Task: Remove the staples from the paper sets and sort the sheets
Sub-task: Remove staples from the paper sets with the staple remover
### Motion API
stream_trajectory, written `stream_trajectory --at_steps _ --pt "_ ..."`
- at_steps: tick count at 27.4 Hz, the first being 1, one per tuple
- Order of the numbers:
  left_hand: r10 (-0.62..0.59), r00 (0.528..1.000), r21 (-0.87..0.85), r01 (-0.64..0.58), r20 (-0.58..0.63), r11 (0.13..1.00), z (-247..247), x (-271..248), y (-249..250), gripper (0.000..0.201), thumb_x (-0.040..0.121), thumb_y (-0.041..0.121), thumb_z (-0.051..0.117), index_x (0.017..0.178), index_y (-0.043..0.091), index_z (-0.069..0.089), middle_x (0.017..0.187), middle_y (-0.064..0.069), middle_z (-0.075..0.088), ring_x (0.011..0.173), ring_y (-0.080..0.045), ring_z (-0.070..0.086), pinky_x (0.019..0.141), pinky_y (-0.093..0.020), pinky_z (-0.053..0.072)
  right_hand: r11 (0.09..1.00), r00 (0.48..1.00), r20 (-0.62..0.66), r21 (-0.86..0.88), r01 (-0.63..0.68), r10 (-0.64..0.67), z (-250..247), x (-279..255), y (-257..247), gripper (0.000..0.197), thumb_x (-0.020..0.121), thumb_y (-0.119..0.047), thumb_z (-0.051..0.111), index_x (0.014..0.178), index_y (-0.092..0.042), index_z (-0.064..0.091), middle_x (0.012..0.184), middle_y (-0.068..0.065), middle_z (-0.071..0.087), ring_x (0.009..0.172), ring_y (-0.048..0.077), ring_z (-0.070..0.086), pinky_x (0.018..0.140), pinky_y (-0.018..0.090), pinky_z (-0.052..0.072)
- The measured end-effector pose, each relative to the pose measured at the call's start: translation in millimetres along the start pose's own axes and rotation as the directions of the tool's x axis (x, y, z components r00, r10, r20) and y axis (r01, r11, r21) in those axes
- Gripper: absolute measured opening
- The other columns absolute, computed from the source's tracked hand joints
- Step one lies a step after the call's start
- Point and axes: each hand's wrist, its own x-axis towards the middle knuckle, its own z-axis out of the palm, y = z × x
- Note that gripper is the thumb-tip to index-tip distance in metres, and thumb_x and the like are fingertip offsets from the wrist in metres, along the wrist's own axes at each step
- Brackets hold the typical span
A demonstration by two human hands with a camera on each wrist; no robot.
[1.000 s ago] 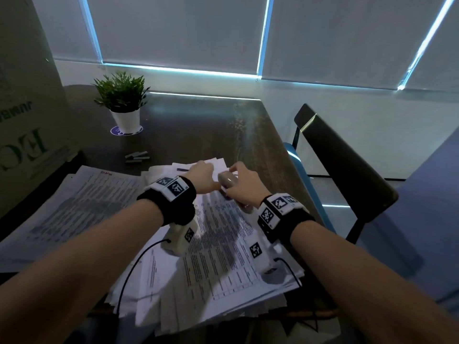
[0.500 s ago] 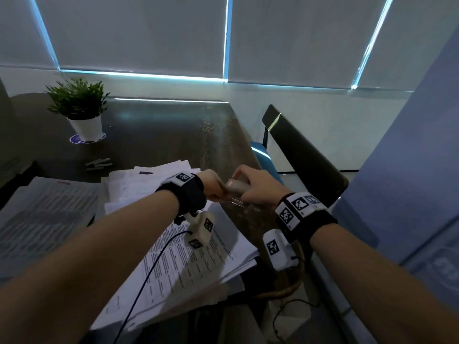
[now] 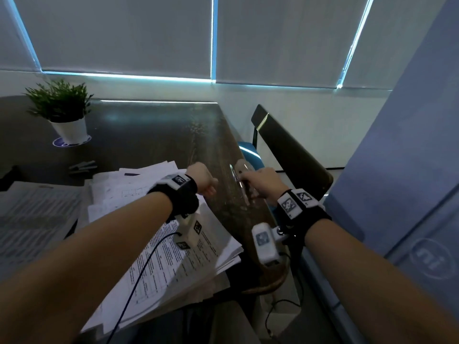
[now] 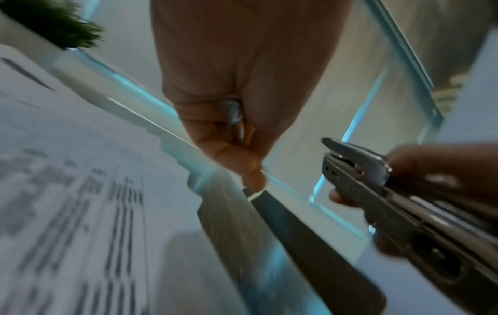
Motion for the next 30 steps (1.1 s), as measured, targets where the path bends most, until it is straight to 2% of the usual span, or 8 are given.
stream_trajectory --at_steps 4,7,10,13,19,21,26,30 --pt "-0.043 0.995 0.173 0.058 -0.092 0.983 -50 -4 -34 0.019 0.095 0.012 0.053 0.091 -0.004 0.063 0.080 -0.014 0.061 0.062 -0.020 0.056 0.055 -0.026 0.044 0.832 0.955 0.275 0.499 -0.241 0.112 33 -6 -24 0.027 0.087 -0.029 0.071 0.100 -0.005 0.067 0.088 0.013 0.071 0.074 0.024 0.065 0.077 0.037 0.056" --pt "-0.085 0.986 0.504 0.148 -0.147 0.851 -85 -17 -81 0.033 0.095 0.023 0.053 0.109 -0.005 0.063 0.111 -0.017 0.064 0.100 -0.030 0.060 0.081 -0.031 0.046 0.738 0.934 0.344 0.607 -0.296 0.092 76 -7 -31 0.018 0.093 -0.027 0.065 0.086 -0.010 0.066 0.074 0.007 0.065 0.066 0.017 0.059 0.074 0.031 0.050" --pt "-0.164 0.967 0.579 0.247 -0.194 0.777 -101 -37 -123 0.043 0.096 0.034 0.050 0.117 -0.002 0.059 0.123 -0.015 0.060 0.112 -0.029 0.057 0.085 -0.029 0.043 0.694 0.923 0.366 0.635 -0.340 0.117 122 -8 -32 0.027 0.097 -0.028 0.059 0.076 -0.012 0.061 0.058 0.004 0.059 0.056 0.016 0.054 0.062 0.028 0.046" --pt "-0.257 0.955 0.541 0.297 -0.151 0.787 -107 -51 -156 0.066 0.084 0.057 0.061 0.123 0.005 0.051 0.127 -0.012 0.056 0.109 -0.026 0.054 0.085 -0.029 0.042 0.727 0.908 0.389 0.577 -0.373 0.157 151 -12 -23 0.033 0.097 -0.033 0.060 0.071 -0.012 0.058 0.063 0.011 0.057 0.053 0.017 0.047 0.052 0.025 0.038" --pt "-0.204 0.972 0.429 0.234 -0.117 0.873 -118 -61 -166 0.062 0.082 0.056 0.064 0.122 0.009 0.056 0.129 -0.009 0.056 0.117 -0.024 0.050 0.093 -0.027 0.038 0.700 0.952 0.282 0.656 -0.282 0.118 165 -11 6 0.021 0.099 -0.024 0.058 0.089 -0.006 0.065 0.085 0.015 0.071 0.070 0.020 0.066 0.055 0.032 0.048" --pt "-0.143 0.985 0.390 0.171 -0.100 0.905 -114 -60 -162 0.058 0.082 0.045 0.069 0.126 0.009 0.055 0.133 -0.009 0.054 0.120 -0.024 0.049 0.095 -0.028 0.037 0.692 0.961 0.246 0.672 -0.264 0.127 163 -11 9 0.021 0.099 -0.025 0.057 0.091 -0.007 0.065 0.089 0.014 0.071 0.075 0.019 0.068 0.052 0.028 0.050" --pt "-0.029 0.991 0.174 0.052 -0.129 0.983 -107 -69 -142 0.074 0.079 0.017 0.074 0.143 0.008 0.039 0.140 -0.010 0.049 0.123 -0.025 0.050 0.102 -0.033 0.039 0.701 0.980 0.148 0.685 -0.201 0.136 165 -11 13 0.018 0.095 -0.019 0.063 0.097 -0.002 0.066 0.098 0.017 0.071 0.094 0.025 0.069 0.087 0.044 0.056" --pt "0.016 0.979 -0.020 -0.020 -0.203 1.000 -105 -82 -139 0.035 0.075 0.002 0.075 0.105 0.006 0.058 0.105 -0.007 0.066 0.091 -0.020 0.063 0.084 -0.034 0.051 0.702 0.979 0.133 0.683 -0.202 0.153 164 -10 17 0.014 0.095 -0.018 0.063 0.092 -0.005 0.065 0.100 0.018 0.071 0.093 0.026 0.068 0.077 0.039 0.057"
